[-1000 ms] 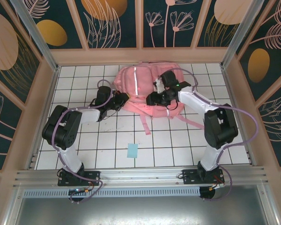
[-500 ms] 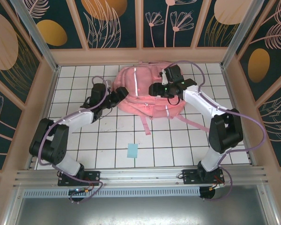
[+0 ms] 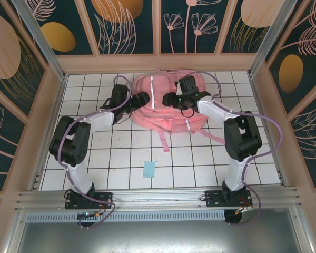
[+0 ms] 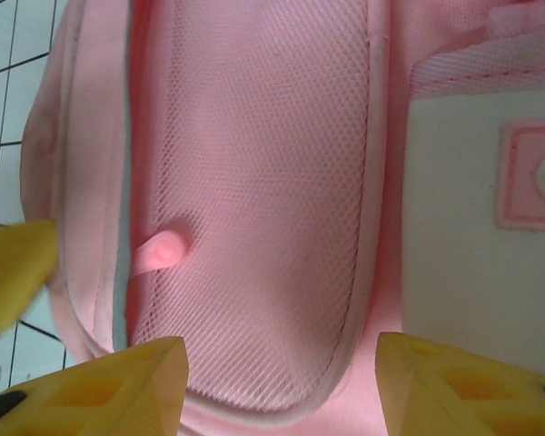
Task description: Pack books, pencil case, and school supplies into a backpack
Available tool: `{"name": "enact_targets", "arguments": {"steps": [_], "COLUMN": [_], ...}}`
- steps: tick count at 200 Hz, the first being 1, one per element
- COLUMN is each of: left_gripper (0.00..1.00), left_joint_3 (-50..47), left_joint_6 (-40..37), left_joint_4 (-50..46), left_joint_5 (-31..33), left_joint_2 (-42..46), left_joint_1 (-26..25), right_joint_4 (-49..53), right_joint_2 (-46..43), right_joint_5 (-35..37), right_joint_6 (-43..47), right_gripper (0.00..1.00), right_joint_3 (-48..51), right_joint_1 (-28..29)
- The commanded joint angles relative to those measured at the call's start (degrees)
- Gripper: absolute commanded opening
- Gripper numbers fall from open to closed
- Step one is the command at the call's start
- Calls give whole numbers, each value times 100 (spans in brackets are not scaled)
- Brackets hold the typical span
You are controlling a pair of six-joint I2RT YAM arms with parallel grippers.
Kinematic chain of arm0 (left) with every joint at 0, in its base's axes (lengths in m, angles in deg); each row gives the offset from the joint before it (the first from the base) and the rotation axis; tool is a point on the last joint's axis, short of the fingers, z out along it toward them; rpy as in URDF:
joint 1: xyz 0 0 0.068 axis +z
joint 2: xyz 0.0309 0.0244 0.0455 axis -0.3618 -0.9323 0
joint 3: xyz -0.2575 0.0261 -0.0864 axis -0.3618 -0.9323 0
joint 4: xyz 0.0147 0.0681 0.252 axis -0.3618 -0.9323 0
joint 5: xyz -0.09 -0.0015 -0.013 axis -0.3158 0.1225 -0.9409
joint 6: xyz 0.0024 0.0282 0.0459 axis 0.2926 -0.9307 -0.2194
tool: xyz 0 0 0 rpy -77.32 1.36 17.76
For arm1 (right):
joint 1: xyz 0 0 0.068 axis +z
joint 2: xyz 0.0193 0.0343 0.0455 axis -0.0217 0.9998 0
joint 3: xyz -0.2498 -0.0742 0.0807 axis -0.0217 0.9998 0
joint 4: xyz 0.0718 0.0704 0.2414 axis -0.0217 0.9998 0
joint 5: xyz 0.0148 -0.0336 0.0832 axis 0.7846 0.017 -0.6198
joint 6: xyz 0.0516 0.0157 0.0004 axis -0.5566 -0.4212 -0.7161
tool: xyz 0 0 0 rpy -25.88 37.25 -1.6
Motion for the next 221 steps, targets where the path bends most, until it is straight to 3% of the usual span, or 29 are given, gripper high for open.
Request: {"name": "enact_targets", "arguments": {"steps": [1,30,86,134,189,221], "left_gripper": [70,69,67,70,70,70], "left_joint_3": [-47,-225,-304,-393,-369,-419], "left_joint_6": [-89,22,231,385,541,541], "left_joint_4": [125,332,594,644,743,727], "left_joint_5": [-261,-454,-724,-735,-821,-815], "left_joint_2": [-214,-392,-391,-159,-46,-61], "left_joint_1": [-1,-1,-1,-1,-3,-1], "right_joint_4": [-372,-691,-612,391,1229,1265], "right_joint_2": [249,407,580,-391,-771,-557], "right_joint_5": [-113,-602,-789,316,857,1348], "right_joint_6": [-104,-162,-155,173,235,295], "right_gripper": [57,52,41,48,38,37], "right_joint_3": [29,-11,-216,375,764,738], "right_joint_1": [43,133,234,452,1177,1216]}}
